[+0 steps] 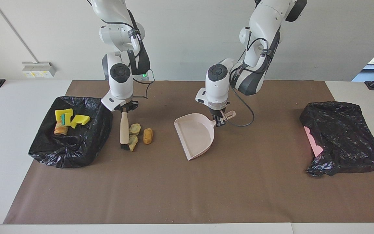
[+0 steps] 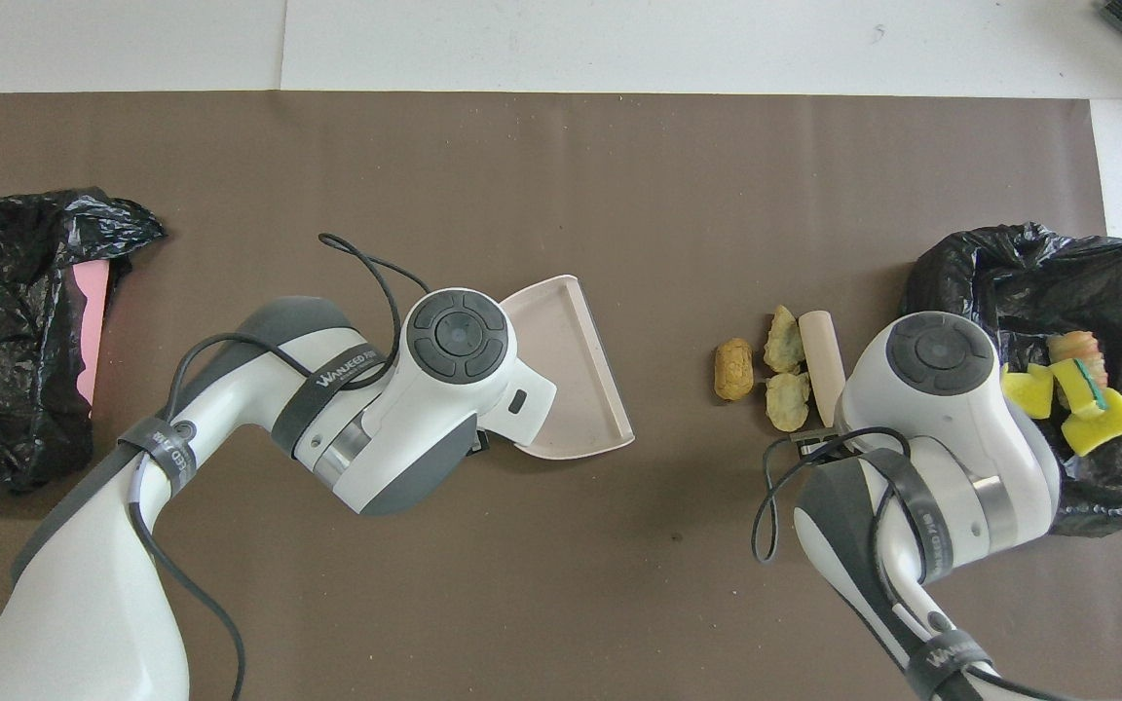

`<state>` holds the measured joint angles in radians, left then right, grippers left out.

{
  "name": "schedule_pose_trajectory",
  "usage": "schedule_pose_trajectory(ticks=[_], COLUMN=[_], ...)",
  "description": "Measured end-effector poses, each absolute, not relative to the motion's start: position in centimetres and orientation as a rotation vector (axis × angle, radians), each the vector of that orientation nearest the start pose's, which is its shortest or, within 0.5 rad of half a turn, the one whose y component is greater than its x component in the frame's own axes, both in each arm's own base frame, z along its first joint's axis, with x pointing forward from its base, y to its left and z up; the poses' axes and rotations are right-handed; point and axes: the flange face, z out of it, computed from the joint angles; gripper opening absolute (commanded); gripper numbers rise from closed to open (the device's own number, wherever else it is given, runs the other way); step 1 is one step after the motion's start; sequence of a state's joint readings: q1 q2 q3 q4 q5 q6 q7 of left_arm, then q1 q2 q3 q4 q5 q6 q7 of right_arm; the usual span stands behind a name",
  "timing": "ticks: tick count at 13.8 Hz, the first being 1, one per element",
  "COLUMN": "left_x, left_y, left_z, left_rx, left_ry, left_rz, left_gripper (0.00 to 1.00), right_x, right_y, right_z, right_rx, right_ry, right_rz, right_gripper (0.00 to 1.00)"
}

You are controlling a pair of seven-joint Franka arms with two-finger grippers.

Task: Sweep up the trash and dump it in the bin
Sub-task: 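Sweep the bread chunks into the dustpan with the right gripper's brush, then carry the dustpan toward the left bag while the right gripper drops the brush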

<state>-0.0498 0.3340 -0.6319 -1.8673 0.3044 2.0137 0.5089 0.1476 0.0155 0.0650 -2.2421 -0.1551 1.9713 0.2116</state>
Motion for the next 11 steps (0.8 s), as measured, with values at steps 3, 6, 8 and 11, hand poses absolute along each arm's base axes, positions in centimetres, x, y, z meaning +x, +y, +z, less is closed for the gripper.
schedule_pose_trajectory(ticks=[3,6,8,11], left_x=[48.5,46.4,45.8,45.7], left_y=[-35.1,-35.6,-35.6,-35.4], left_z=[35.5,35.2,35.4,35.2], left_rx=[-2.387,-2.338,-2.324,-2.323], left_ry=[1.890,1.912,1.913,1.912], left_rz=[0.173,0.166,0.164,0.164], left_gripper=[0.00,0.00,0.00,0.00], right_x=[48.0,47.7,47.2,45.7], right_y=[11.2,14.1,17.4,23.5], right_z=[33.3,33.1,32.9,32.8], right_rx=[-3.233,-3.120,-3.043,-2.926], right_ry=[-0.108,-0.049,-0.033,-0.001], right_rz=[0.433,0.415,0.396,0.404], right_gripper=[0.00,0.00,0.00,0.00])
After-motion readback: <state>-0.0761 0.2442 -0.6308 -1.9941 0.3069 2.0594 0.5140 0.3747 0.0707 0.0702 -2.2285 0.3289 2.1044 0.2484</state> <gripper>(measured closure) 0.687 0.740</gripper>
